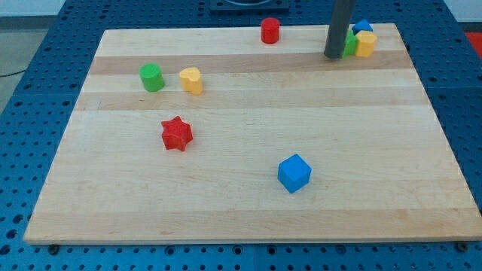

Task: Move the yellow heart closer to green star

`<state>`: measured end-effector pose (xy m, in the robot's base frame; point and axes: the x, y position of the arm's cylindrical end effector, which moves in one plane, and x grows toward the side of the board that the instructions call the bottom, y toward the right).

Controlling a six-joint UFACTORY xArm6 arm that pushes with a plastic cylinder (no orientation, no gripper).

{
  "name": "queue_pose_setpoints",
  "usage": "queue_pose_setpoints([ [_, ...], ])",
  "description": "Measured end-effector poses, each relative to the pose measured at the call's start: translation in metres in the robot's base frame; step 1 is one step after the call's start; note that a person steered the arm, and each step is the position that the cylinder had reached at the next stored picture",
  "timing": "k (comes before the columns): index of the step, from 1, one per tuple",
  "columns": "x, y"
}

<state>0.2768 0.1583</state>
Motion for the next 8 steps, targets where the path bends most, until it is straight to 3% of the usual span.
queue_pose_setpoints([
  [1, 0.015, -0.007],
  [2, 0.083, -0.04],
  [3, 0.14, -0.133],
  [4, 0.145, -0.241],
  [6, 0.105, -0.375],
  [7, 0.057, -0.395],
  [8, 0.061, -0.36],
])
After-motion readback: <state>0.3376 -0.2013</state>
